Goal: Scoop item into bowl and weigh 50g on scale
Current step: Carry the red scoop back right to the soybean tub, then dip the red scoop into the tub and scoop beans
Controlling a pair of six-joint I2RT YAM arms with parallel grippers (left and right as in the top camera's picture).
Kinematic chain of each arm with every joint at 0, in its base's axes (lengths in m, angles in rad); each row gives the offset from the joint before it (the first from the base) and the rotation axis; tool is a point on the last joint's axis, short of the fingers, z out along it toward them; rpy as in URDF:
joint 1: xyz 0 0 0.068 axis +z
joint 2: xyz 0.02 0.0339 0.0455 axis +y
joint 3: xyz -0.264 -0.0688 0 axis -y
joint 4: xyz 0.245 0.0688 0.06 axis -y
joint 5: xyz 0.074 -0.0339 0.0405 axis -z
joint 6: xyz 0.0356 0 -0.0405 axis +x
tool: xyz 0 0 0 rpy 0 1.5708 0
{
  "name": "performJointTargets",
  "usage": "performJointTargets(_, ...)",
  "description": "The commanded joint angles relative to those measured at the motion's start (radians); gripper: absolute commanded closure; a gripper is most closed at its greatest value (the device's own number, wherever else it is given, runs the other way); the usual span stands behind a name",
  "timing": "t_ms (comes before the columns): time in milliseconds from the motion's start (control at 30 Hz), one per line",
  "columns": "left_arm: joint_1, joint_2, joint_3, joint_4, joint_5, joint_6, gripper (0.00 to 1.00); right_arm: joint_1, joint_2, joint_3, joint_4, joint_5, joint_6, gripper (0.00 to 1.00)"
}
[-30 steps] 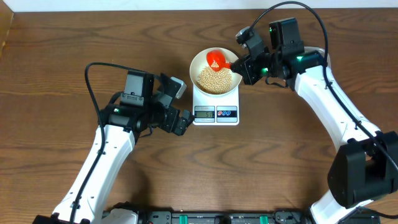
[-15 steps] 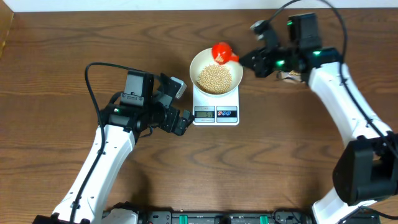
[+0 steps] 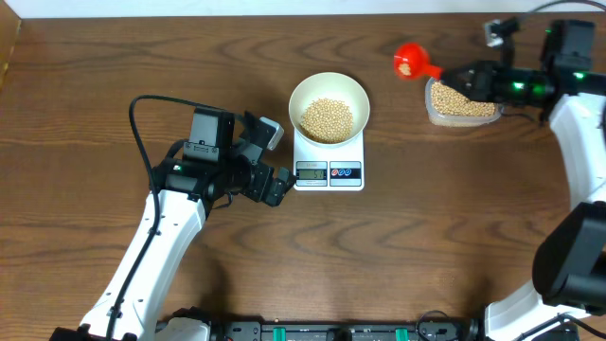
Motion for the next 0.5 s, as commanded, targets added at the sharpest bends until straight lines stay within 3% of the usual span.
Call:
performJointTargets(0, -0.001, -0.008, 0.019, 0.000, -0.003, 0.006, 0.01, -0.056, -0.031, 0.019, -0.041, 0.052, -0.031, 0.99)
performJointTargets(200, -0.001, -0.008, 0.019, 0.000, -0.003, 0.006, 0.01, -0.132, -0.031, 0.019, -0.069, 0.122, -0.030, 0.99)
performJointTargets(467, -0.001, -0.008, 0.019, 0.000, -0.003, 0.006, 0.01, -0.130, -0.030, 0.019, -0.053, 0.331, -0.018, 0.99)
